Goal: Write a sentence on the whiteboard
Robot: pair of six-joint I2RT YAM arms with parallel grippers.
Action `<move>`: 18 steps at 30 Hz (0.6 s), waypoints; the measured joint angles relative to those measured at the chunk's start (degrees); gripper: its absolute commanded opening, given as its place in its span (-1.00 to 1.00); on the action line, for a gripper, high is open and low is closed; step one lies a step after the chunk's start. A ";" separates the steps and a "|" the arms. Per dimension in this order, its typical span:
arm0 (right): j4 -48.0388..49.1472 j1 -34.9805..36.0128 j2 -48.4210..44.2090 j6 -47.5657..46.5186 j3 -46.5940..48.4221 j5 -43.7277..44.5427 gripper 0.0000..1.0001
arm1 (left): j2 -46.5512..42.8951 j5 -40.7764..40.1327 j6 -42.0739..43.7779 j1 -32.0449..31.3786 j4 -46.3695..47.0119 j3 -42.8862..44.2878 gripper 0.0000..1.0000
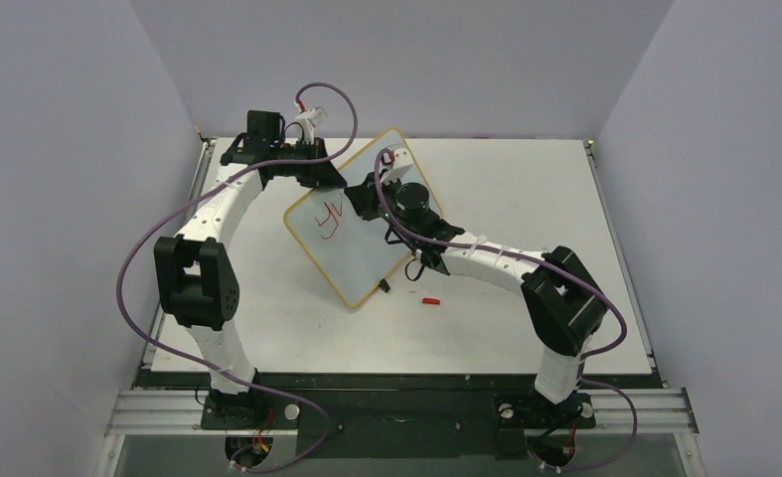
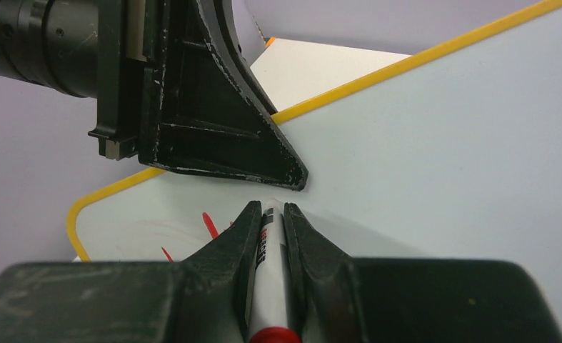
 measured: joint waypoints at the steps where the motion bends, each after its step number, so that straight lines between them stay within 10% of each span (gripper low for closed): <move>1: -0.07 -0.02 0.28 -0.02 0.59 0.02 -1.00 | -0.02 -0.09 0.00 0.00 0.02 -0.04 -1.00; 18: -0.26 2.47 1.18 -0.46 1.60 -1.09 -1.00 | -0.02 -0.55 -0.50 0.20 0.07 -0.31 -1.00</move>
